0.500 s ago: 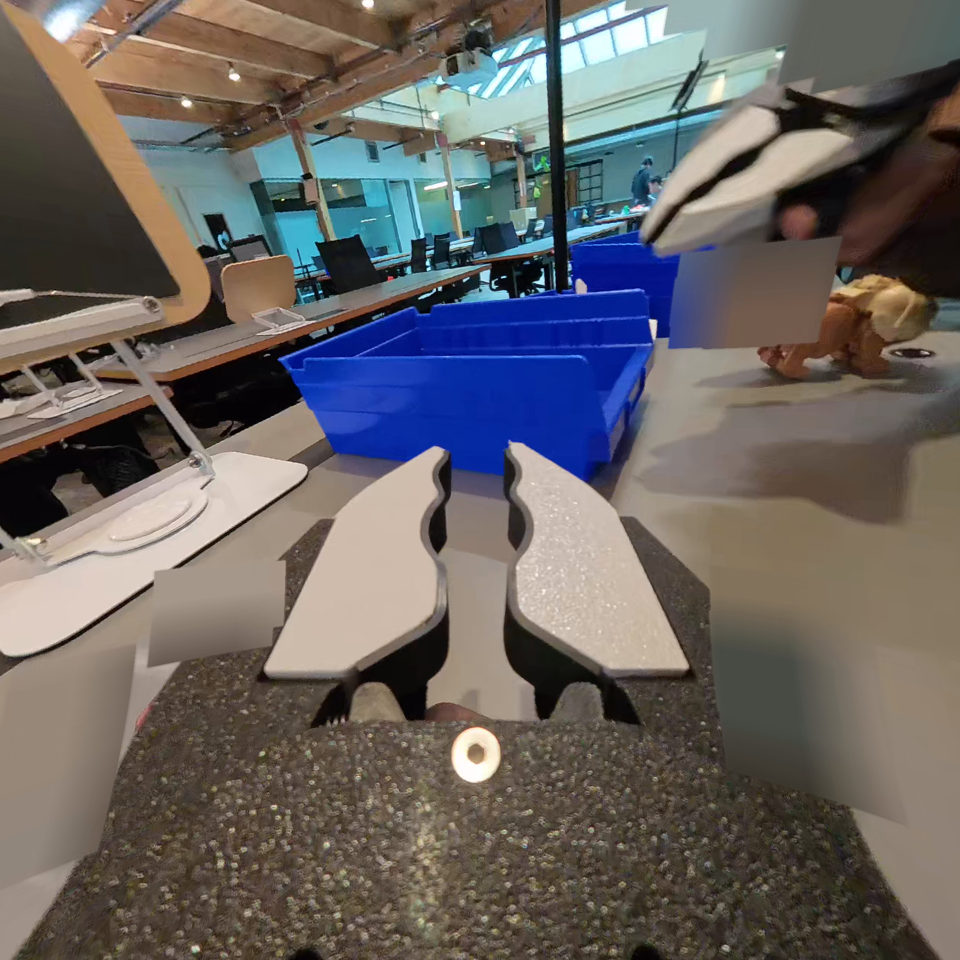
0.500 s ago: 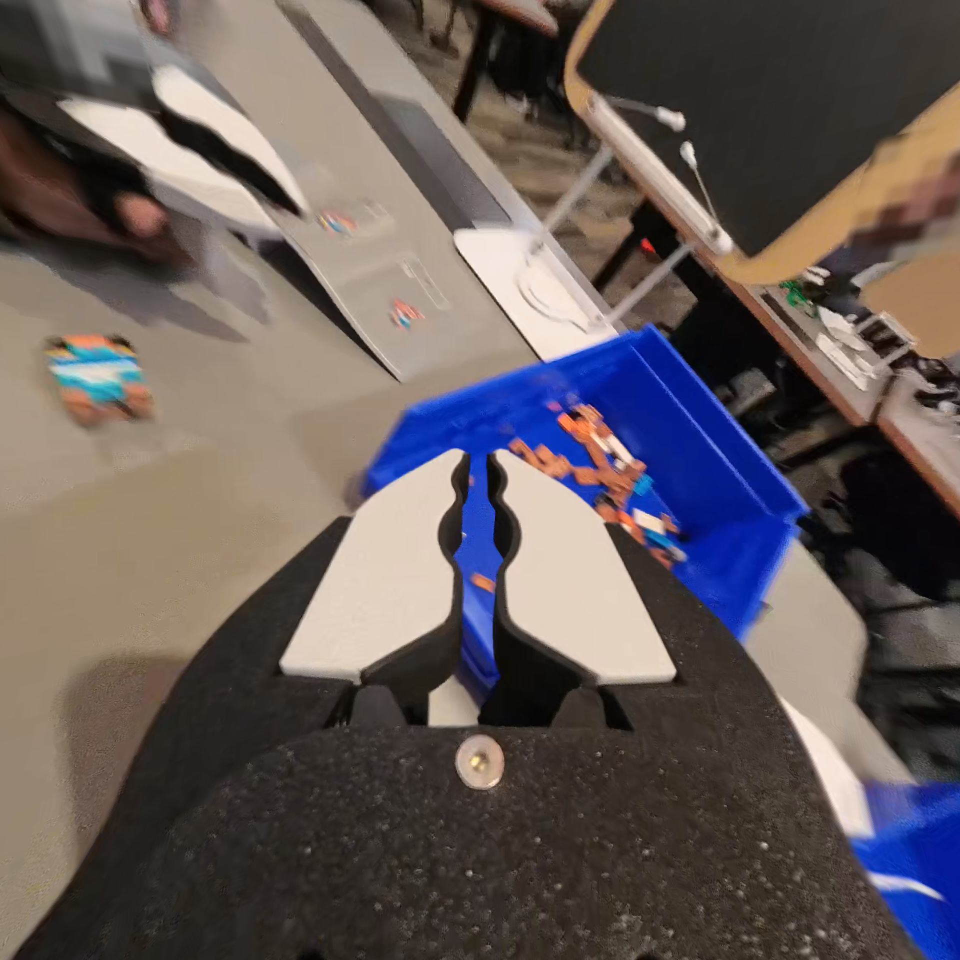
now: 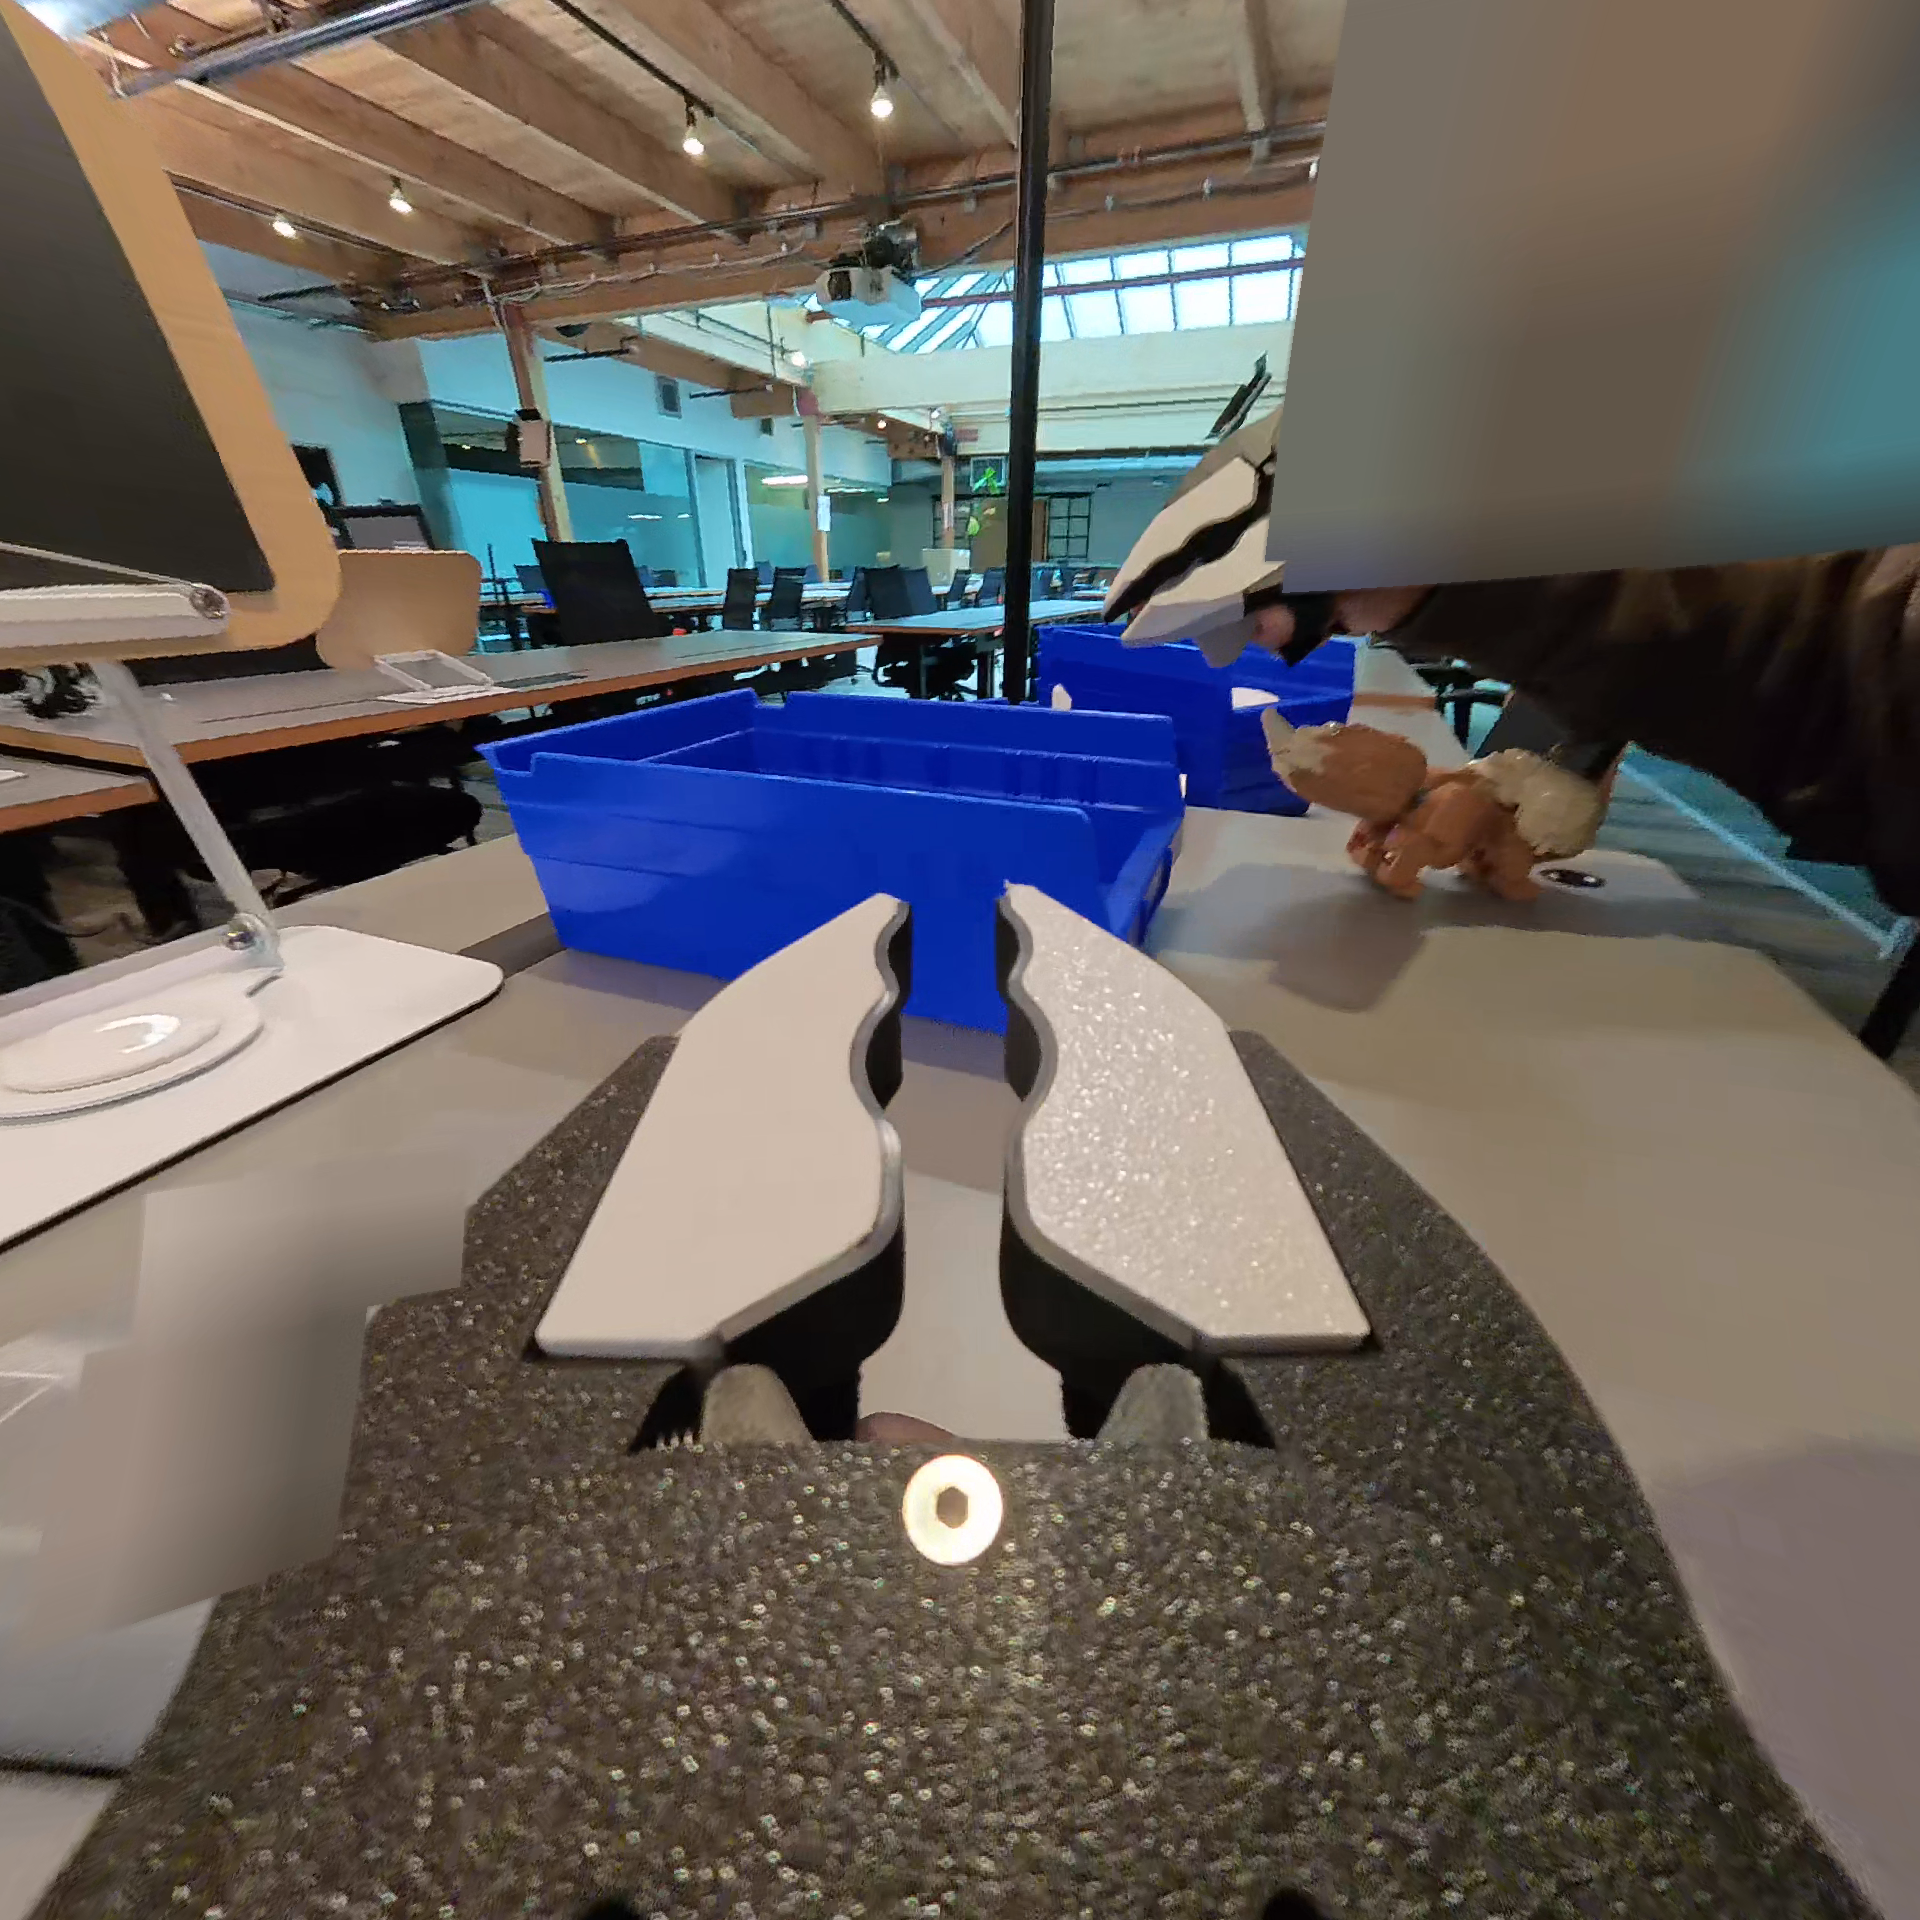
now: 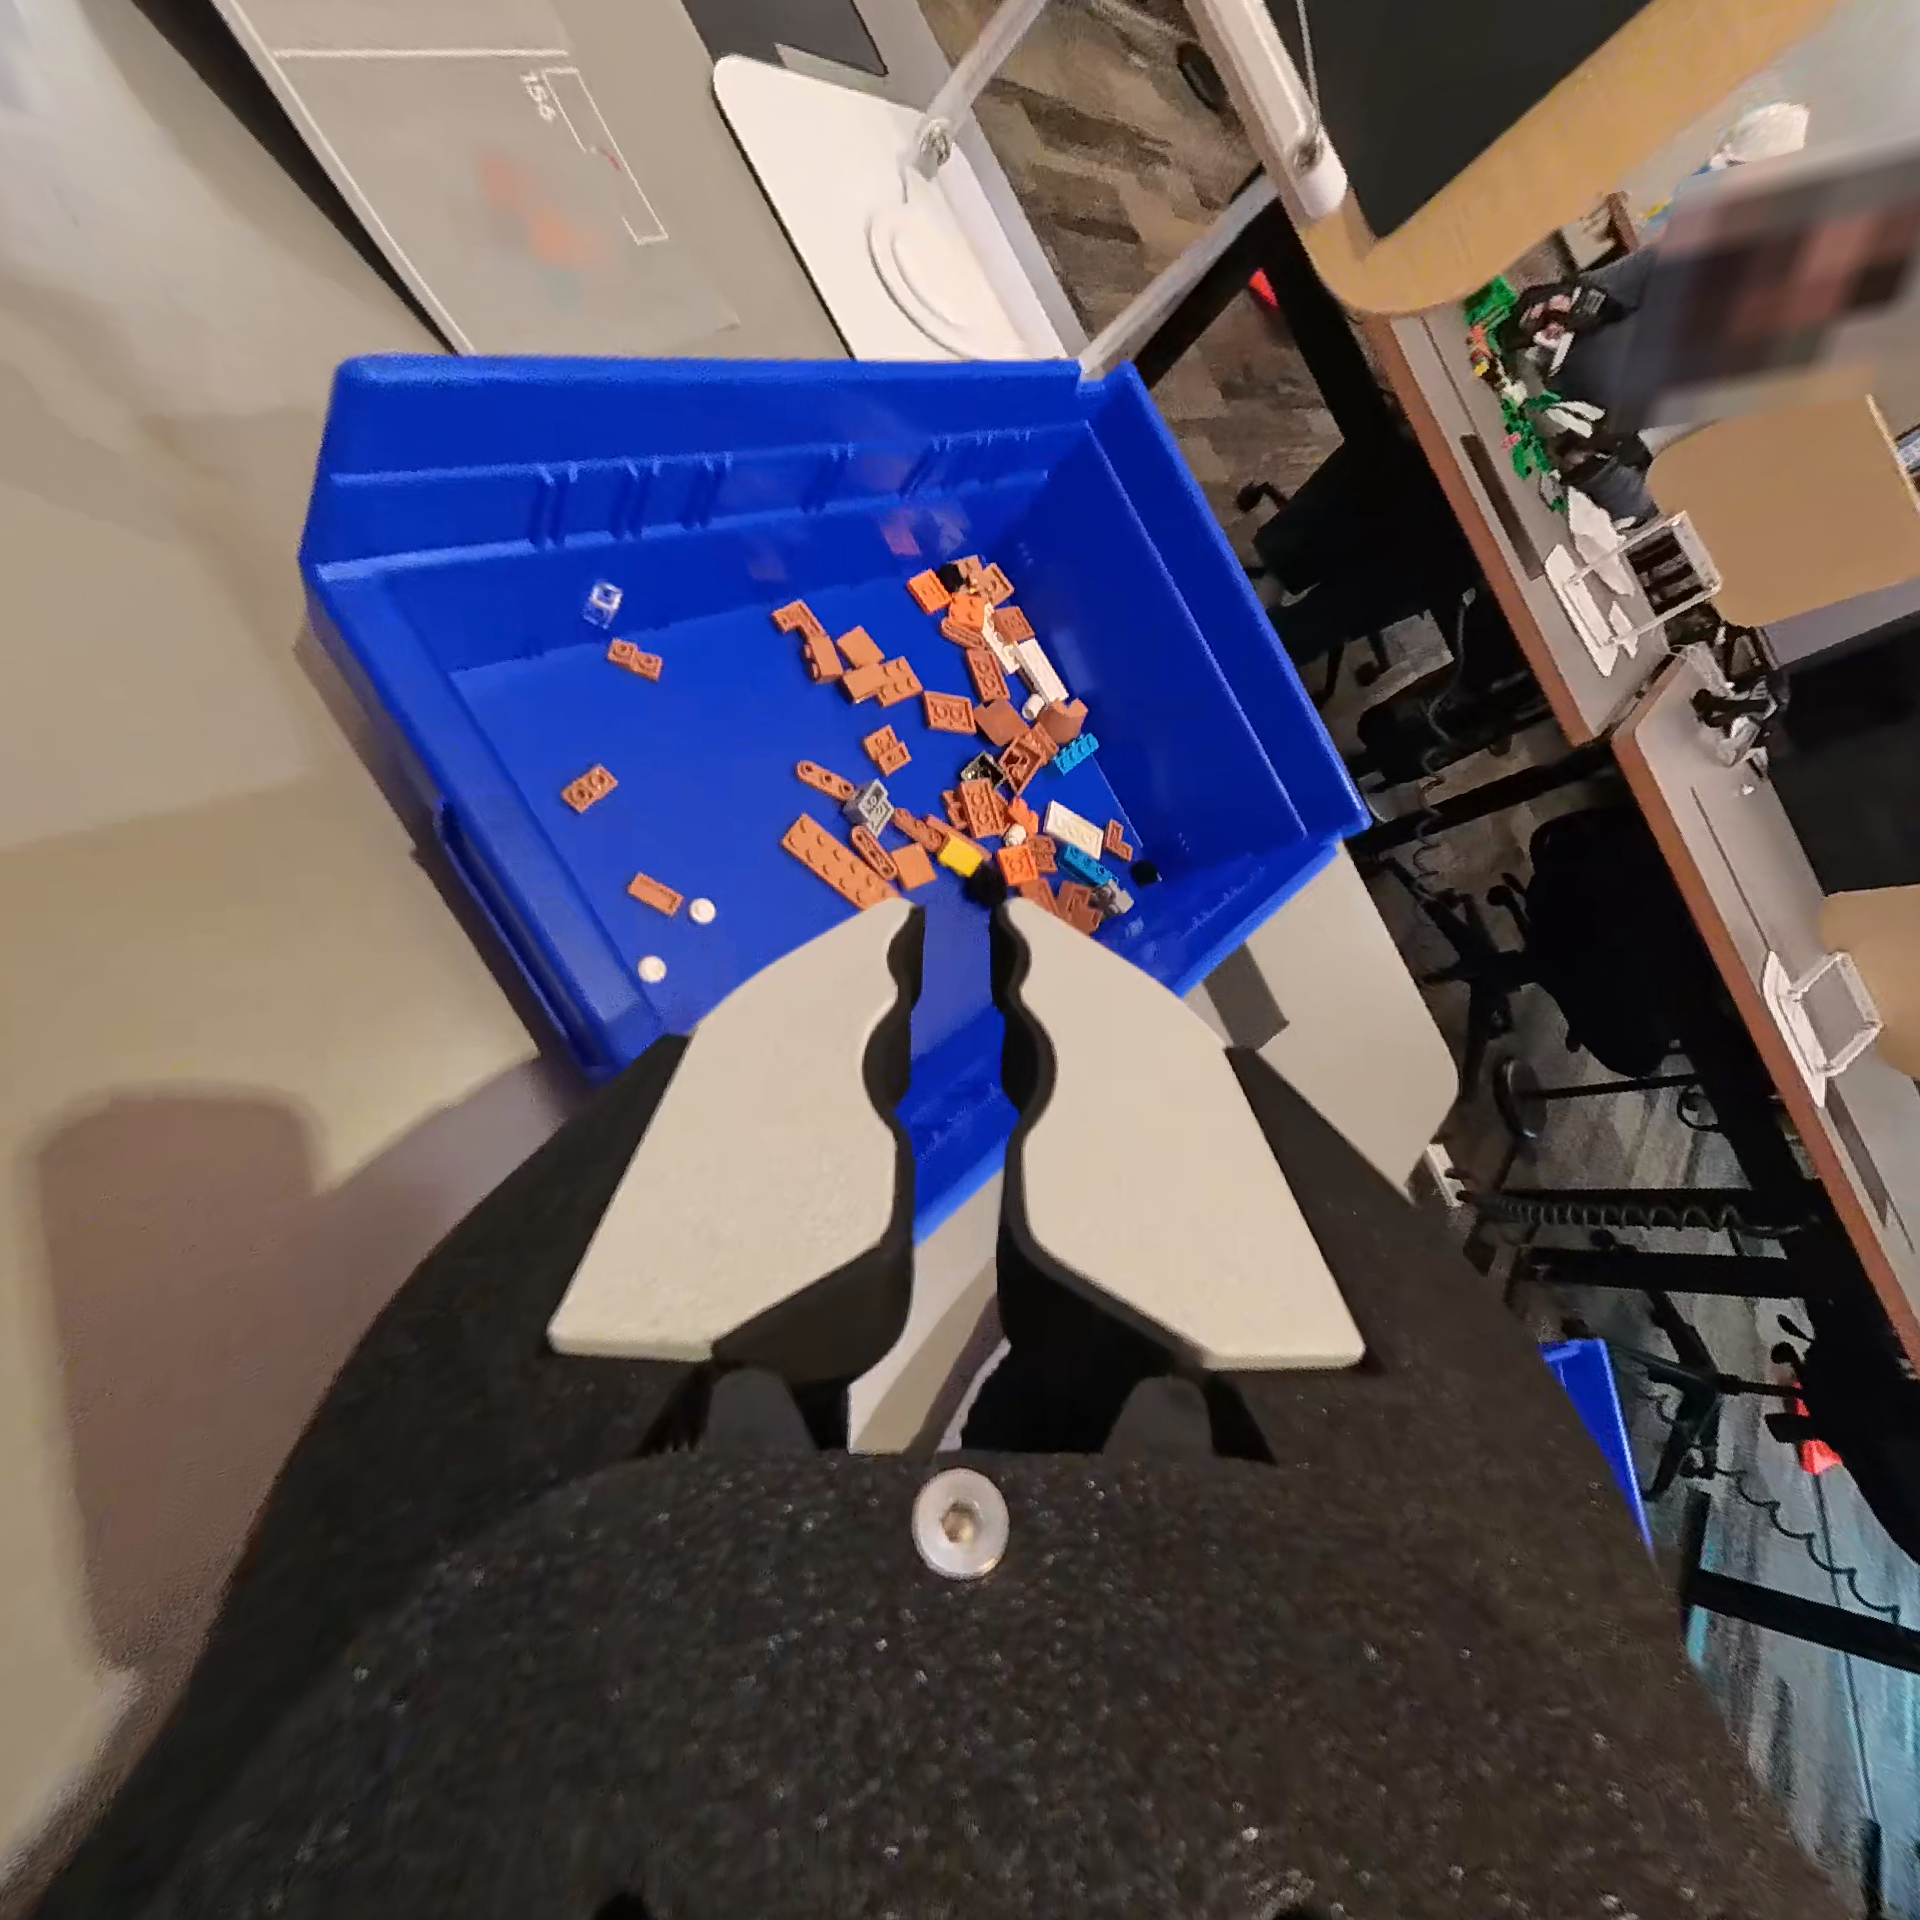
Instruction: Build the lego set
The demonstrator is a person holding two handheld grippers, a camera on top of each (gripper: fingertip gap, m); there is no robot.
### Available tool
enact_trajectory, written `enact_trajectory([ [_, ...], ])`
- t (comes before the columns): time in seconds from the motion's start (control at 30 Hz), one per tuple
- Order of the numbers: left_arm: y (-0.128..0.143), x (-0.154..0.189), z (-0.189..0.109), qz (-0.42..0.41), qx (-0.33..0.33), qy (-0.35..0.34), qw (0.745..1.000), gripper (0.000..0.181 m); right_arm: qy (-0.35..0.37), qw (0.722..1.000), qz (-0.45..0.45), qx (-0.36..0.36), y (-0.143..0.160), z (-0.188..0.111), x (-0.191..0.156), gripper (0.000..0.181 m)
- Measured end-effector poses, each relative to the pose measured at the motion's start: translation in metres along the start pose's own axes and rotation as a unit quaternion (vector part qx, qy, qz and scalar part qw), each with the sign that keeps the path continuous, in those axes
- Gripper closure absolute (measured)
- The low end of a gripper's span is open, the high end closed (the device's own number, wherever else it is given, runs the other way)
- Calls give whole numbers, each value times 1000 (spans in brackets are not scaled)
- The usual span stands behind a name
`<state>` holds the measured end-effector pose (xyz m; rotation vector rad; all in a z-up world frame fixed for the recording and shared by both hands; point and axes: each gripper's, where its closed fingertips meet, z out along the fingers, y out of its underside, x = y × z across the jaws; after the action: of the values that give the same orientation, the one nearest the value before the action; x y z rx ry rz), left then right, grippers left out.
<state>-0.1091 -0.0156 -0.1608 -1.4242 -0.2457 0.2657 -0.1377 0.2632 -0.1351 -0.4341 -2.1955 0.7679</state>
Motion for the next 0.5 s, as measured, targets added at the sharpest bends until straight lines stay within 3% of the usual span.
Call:
enact_trajectory([
  [0.5,4,-14,0,-45,-2,-13,999,167,-43,999,-13,-30,29,20,16,165],
])
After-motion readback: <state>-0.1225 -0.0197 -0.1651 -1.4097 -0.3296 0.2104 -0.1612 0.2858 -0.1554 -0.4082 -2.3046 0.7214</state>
